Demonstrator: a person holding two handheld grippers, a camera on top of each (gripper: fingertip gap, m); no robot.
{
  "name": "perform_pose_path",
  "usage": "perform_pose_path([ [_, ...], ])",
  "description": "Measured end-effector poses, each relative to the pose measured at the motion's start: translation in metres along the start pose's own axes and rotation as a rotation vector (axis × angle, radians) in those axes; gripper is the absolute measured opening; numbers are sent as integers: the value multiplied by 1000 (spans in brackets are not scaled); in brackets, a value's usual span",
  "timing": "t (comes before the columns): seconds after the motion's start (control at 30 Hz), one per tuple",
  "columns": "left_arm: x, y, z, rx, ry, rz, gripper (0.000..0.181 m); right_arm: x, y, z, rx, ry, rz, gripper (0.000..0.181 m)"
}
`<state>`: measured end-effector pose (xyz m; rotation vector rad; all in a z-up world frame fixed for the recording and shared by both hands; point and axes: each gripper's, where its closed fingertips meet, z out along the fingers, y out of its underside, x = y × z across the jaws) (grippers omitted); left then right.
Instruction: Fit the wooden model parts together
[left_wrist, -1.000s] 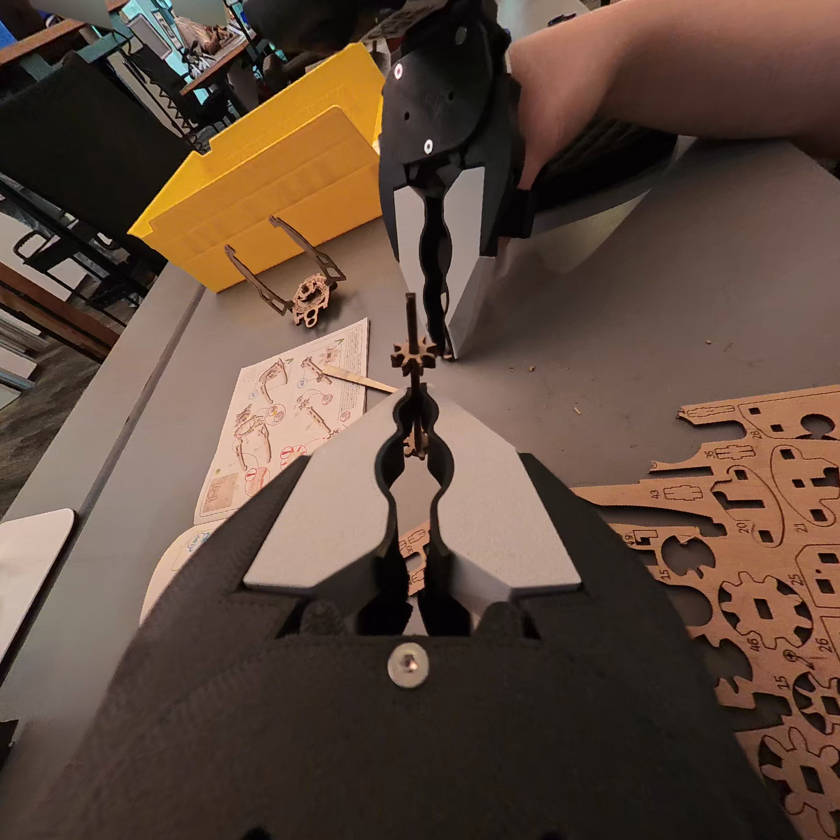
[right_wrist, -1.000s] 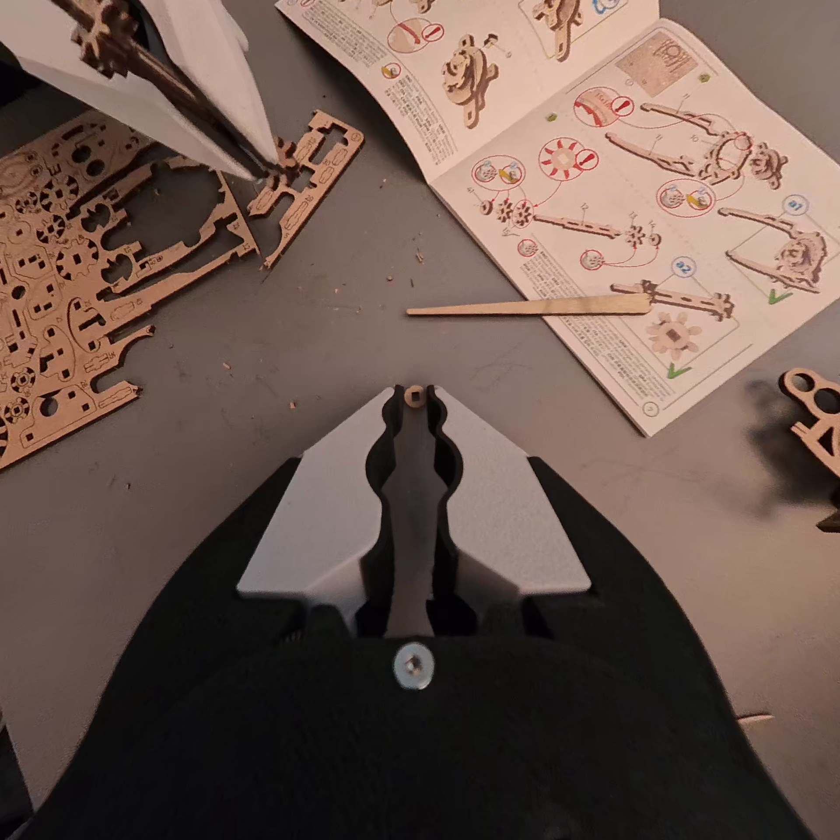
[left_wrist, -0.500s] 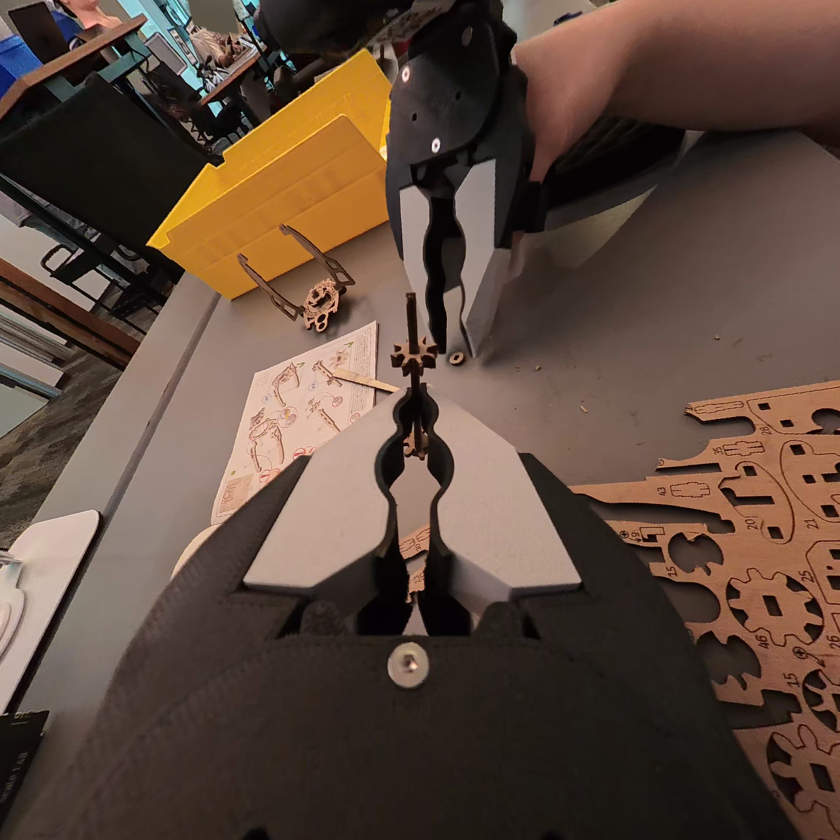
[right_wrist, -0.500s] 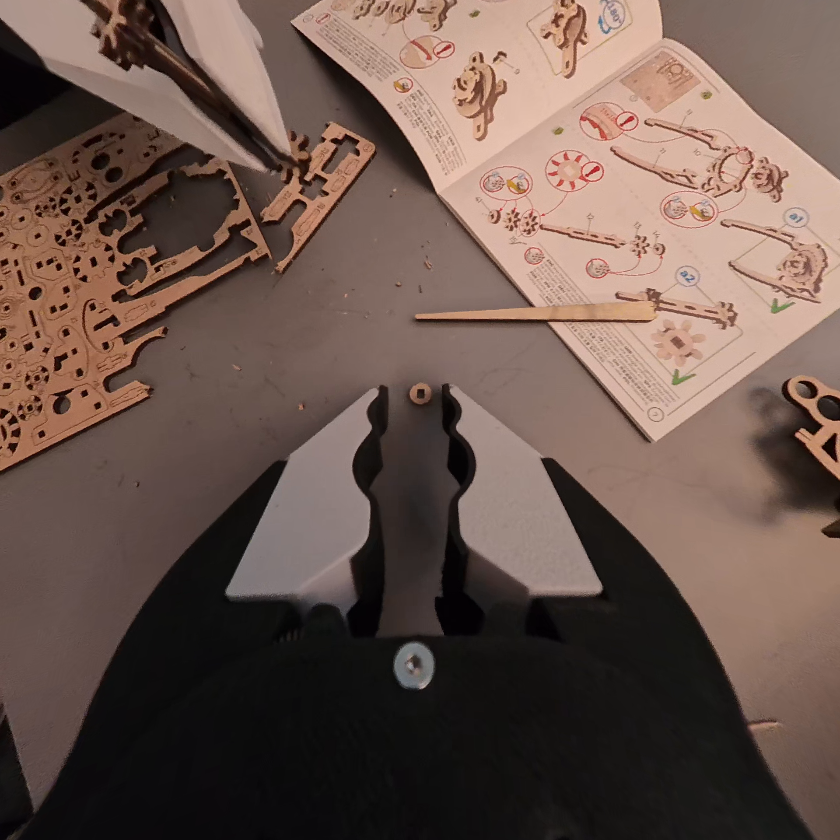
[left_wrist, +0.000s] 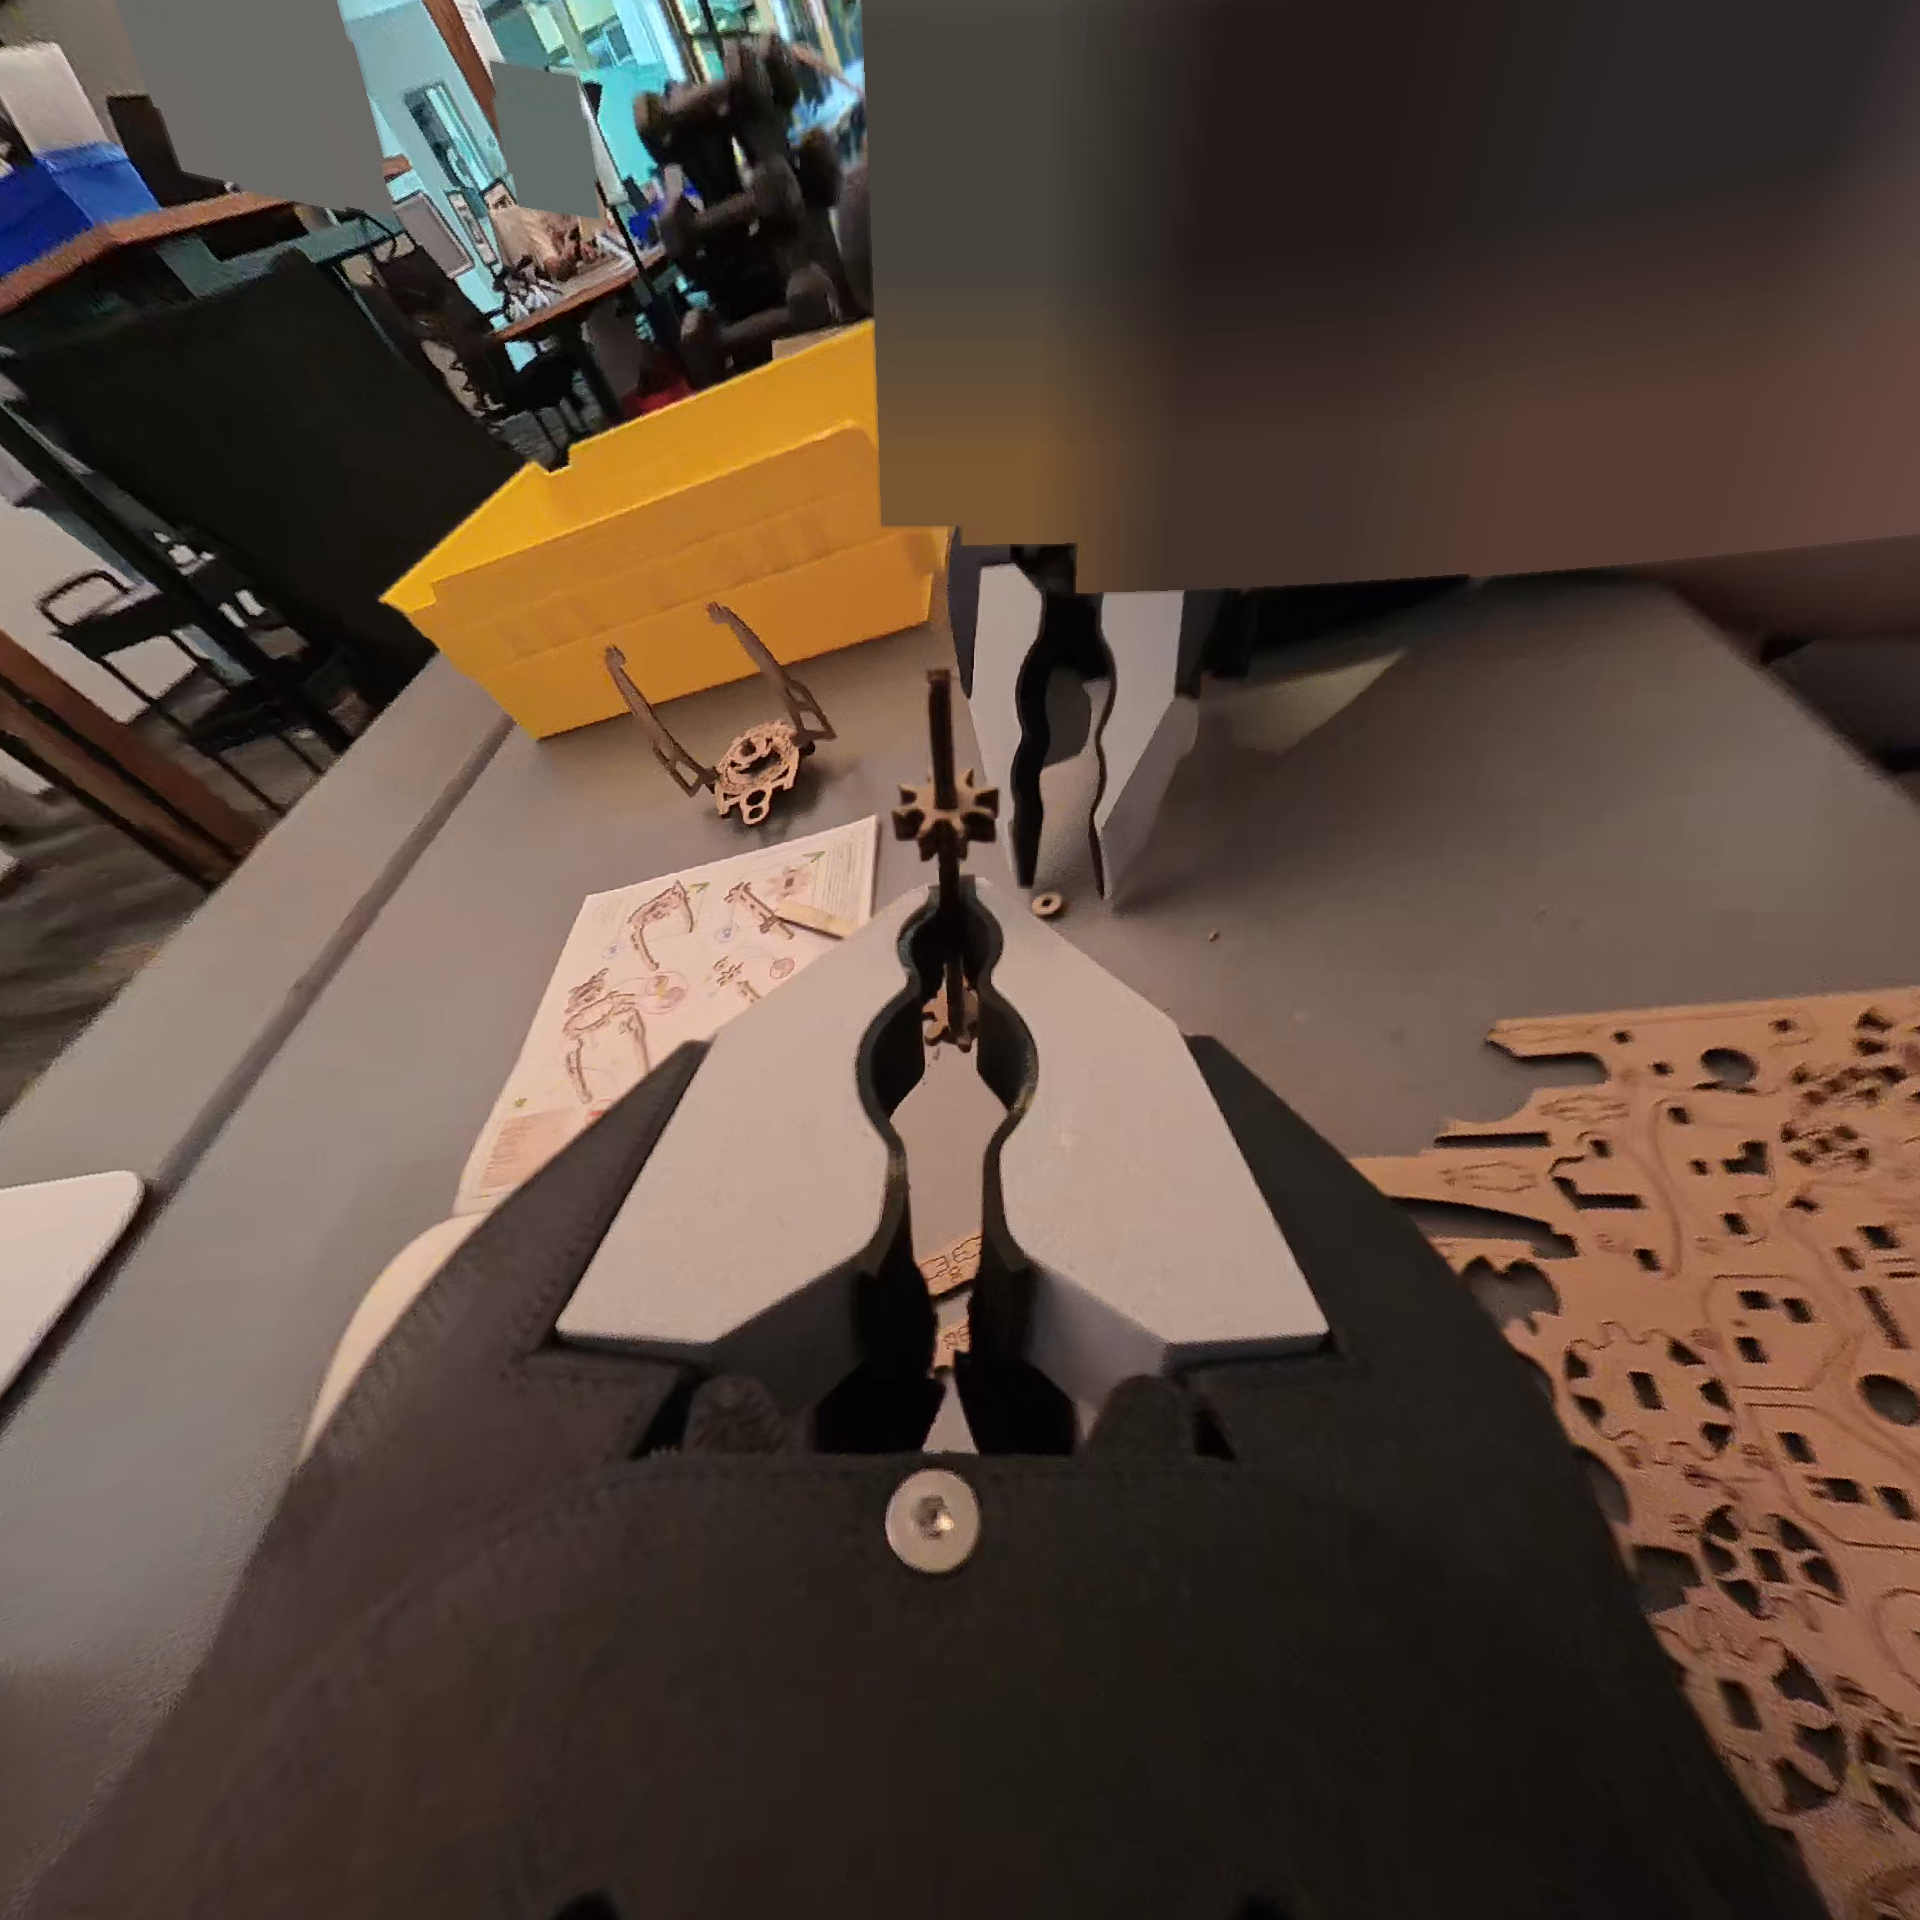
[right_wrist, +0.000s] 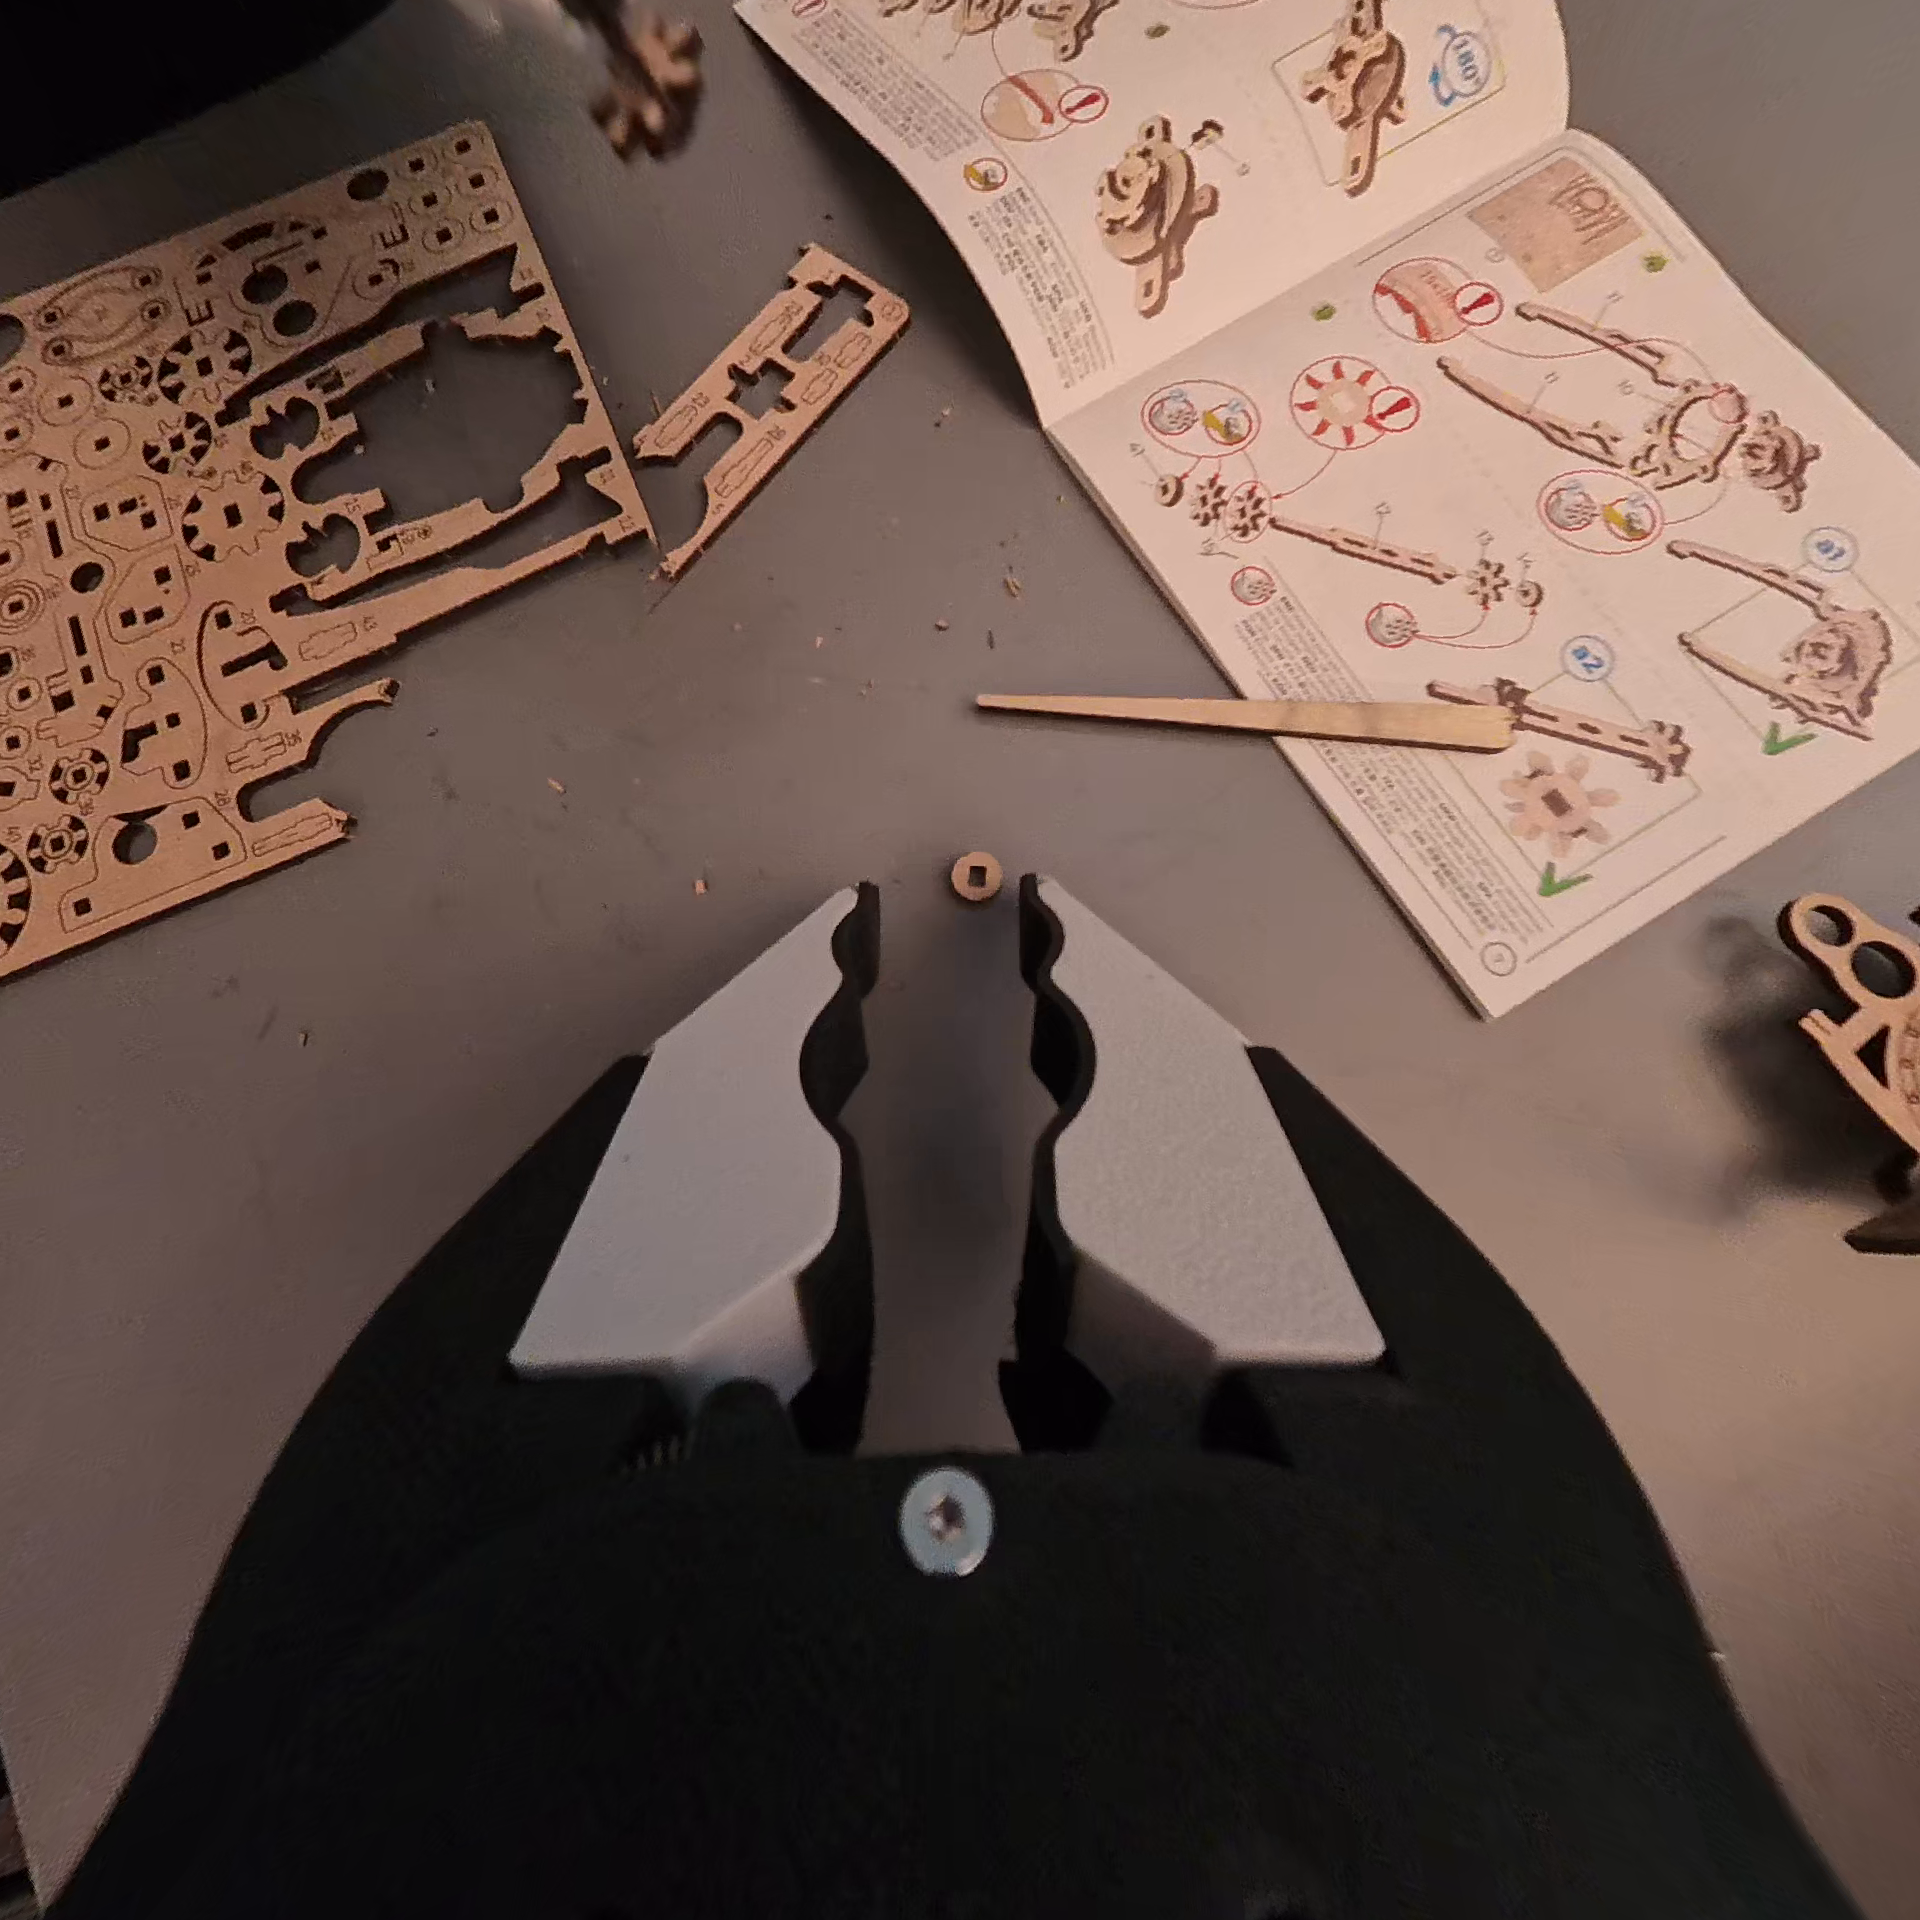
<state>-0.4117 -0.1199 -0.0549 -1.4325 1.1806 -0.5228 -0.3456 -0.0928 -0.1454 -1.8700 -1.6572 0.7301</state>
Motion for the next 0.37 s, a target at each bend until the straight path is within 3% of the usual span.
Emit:
perform_pose_path([
  [0.2,-6,-21,-17,154,98,-218,0,1,-3,0,23,-10,38,26],
  [0.37,-10,-25,-22,187,93,-241,0,1,-1,1,10,-4,23,26],
])
